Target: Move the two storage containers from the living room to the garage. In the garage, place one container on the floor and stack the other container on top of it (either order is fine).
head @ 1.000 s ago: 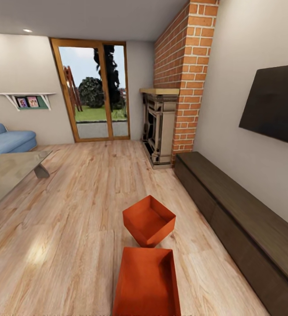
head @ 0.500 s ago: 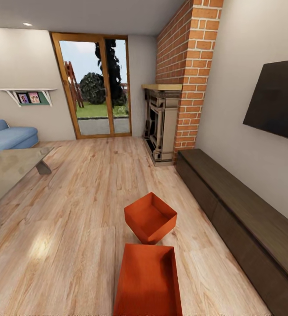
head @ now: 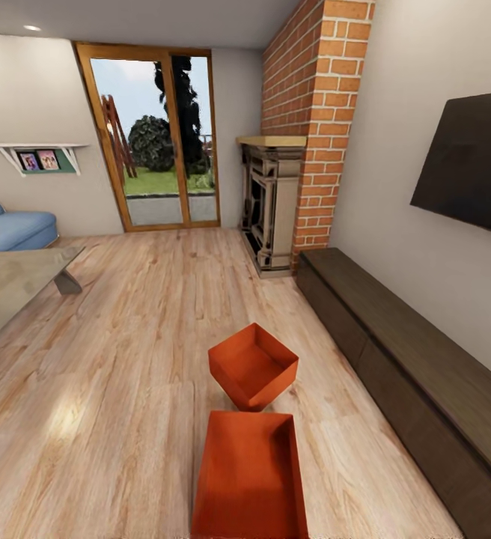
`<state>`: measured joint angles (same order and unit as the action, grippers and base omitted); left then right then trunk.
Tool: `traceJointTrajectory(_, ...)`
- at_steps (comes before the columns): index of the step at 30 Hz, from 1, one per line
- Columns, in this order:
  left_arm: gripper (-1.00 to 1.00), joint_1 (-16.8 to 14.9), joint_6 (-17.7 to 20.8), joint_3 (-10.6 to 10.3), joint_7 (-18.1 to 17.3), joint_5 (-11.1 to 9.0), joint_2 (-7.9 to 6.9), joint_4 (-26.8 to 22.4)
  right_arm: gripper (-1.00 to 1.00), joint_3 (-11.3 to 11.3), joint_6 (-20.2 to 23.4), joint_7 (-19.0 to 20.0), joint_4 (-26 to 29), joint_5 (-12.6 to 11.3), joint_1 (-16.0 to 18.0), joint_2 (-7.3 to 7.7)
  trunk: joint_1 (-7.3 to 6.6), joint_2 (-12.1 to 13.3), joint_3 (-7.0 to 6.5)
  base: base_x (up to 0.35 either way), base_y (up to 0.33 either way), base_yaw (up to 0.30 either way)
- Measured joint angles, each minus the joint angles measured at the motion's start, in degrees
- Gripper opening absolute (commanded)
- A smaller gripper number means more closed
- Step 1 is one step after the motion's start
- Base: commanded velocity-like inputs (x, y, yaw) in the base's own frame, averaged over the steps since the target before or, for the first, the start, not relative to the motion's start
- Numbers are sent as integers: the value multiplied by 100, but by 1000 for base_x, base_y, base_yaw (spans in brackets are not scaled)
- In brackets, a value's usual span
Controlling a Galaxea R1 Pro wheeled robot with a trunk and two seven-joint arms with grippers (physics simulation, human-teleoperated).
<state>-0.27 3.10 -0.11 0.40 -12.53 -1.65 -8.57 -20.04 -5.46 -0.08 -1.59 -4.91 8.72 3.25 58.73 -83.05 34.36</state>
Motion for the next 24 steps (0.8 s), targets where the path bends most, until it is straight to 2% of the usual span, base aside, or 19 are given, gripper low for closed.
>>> traceJointTrajectory(13,100,0,0,2,0,0,0,0,100,-13,0,0,0,9,0,-6,0,0,118,0,0,-81)
traceJointTrajectory(24,100,0,0,3,0,-1,0,-1,100,-19,1,-6,0,11,0,-2,0,0,209,0,0,-16)
